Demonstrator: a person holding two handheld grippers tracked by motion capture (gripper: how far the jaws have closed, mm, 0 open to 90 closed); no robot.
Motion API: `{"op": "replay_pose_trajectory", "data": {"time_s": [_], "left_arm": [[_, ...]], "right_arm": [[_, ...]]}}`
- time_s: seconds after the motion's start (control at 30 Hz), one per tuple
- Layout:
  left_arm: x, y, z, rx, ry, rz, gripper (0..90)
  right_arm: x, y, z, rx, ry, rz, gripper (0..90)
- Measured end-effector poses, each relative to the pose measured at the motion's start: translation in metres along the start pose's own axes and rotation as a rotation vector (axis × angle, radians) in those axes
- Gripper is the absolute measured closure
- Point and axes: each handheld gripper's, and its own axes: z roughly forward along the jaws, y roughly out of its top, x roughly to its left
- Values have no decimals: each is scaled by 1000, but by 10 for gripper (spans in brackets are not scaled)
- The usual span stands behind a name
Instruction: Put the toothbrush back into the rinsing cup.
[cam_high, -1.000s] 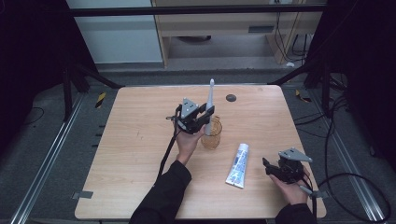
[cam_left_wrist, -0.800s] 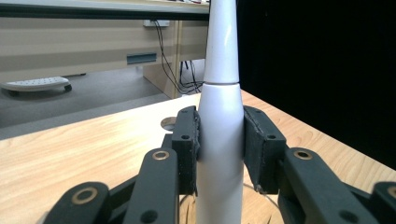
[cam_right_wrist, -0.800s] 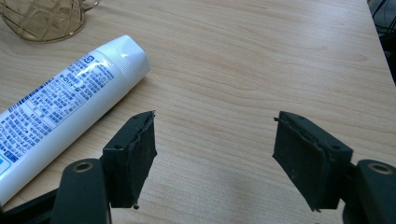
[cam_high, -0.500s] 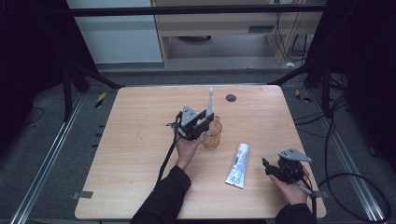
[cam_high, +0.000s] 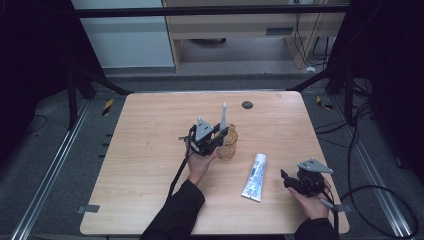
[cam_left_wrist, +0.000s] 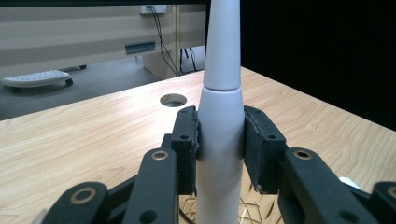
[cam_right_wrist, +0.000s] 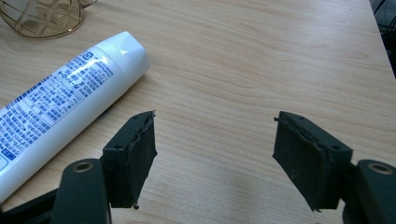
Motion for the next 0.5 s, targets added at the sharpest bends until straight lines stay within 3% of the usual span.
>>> {"op": "replay_pose_trajectory", "data": {"time_s": [0.3,0.37,0.5], "left_arm": [[-2,-3,-3,4,-6,4,661],[-2,-3,-4,2,-6,-7,595],[-2,-4,-4,7,-6,-6,578]], "right_arm": [[0,0,0,3,0,1,294],[0,0,0,0,2,1,294],[0,0,0,3,3,2,293]]}}
